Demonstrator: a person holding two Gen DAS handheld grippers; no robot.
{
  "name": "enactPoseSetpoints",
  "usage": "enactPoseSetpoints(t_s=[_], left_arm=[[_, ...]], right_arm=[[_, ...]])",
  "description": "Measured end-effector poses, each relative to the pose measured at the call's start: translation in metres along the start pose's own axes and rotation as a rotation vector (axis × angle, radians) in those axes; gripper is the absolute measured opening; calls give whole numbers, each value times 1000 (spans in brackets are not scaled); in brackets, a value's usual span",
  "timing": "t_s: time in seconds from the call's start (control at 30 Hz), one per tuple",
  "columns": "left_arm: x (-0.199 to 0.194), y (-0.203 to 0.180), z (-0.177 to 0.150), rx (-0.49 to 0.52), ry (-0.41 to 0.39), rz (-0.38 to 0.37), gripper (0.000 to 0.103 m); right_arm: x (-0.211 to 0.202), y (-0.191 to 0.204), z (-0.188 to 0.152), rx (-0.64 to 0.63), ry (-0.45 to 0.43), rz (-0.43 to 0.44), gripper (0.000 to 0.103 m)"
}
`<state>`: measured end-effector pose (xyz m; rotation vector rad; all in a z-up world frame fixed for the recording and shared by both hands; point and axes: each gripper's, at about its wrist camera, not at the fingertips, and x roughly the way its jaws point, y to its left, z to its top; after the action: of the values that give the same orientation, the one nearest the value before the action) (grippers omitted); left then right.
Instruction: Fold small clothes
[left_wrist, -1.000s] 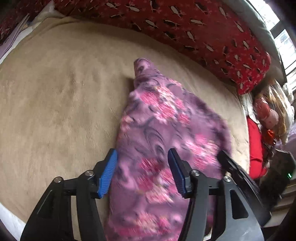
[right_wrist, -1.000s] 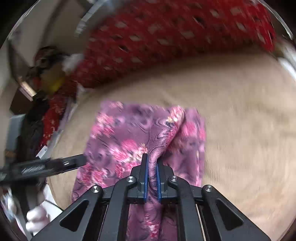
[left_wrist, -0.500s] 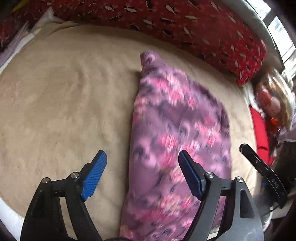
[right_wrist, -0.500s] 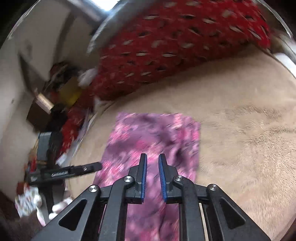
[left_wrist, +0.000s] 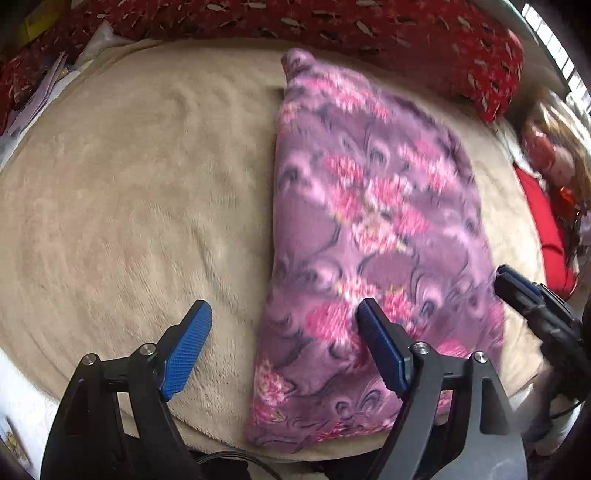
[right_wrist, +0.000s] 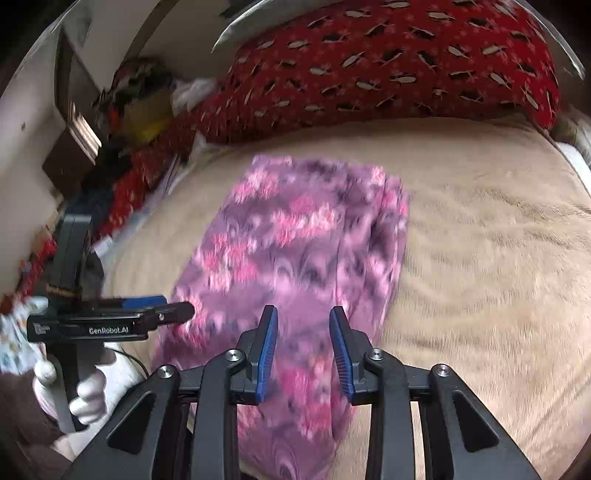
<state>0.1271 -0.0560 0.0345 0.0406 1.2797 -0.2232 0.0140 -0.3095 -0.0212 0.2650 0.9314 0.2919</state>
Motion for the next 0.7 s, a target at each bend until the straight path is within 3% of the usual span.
enactPoseSetpoints(t_s=[0.07, 0.1, 0.2, 0.33, 0.5, 0.7], left_arm=[[1, 3, -1, -18, 14, -8, 85], [0, 2, 0, -21, 17, -7, 85], [-10, 3, -10, 0, 5, 7, 84], [-9, 7, -20, -1, 17, 8, 84], [-13, 12, -29, 7, 26, 10, 84], [-27, 21, -19, -1, -5, -22, 84]], right_arm=[[20, 5, -7, -38, 85, -115, 28], [20, 1, -12, -29, 97, -123, 26], [0, -2, -12, 55, 53, -87, 29], [-15, 5, -24, 48, 32, -56, 32], [10, 5, -46, 26, 149, -138, 32], [-6, -1, -20, 80, 70, -110, 32]])
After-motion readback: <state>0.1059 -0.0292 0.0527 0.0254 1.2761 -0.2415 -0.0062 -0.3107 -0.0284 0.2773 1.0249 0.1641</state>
